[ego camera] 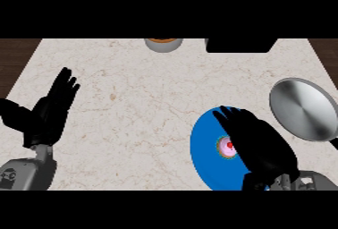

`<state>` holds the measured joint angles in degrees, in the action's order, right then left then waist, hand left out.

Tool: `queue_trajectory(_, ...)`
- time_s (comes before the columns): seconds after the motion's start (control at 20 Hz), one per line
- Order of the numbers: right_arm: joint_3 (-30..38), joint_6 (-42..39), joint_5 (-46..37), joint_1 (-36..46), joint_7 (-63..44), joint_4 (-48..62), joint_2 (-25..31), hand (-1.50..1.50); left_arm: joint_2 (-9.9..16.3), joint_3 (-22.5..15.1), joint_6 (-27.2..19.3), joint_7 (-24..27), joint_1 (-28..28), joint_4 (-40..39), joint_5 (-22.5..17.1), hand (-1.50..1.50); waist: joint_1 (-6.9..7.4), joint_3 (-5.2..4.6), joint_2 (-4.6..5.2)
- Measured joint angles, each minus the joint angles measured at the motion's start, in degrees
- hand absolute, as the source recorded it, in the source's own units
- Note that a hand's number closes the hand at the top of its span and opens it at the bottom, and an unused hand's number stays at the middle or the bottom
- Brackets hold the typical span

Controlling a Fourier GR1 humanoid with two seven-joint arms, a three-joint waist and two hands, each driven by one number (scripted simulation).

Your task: Pick the cupcake from the plate and place it in the pan

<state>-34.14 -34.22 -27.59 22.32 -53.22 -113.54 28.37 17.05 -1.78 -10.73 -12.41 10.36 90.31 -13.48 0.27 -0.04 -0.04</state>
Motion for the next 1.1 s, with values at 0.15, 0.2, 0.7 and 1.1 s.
queue_trajectory(0.15,-0.34,-0.66,-2.07,0.32,0.32,3.87,-1.38,-1.5,-0.22,0.17,0.55,0.62,-1.46,0.85,0.18,0.0,0.11,0.0,0.01)
queue_trajectory(0.2,-0.8,-0.56,-3.21,-0.2,0.3,4.67,-1.76,-1.5,-0.25,0.33,0.69,0.69,-1.41,0.69,0.25,0.0,0.05,0.01,0.02)
queue_trajectory(0.7,1.39,-2.09,-10.82,0.2,3.17,13.87,-8.34,-1.5,-1.64,2.02,2.23,0.73,-1.2,-0.38,1.28,0.0,-0.08,0.03,0.04)
queue_trajectory(1.1,3.28,-1.87,-16.86,-3.03,8.62,18.22,-9.82,-1.5,-1.66,4.2,4.21,-0.88,-0.65,0.26,1.62,0.0,-0.16,0.03,0.02)
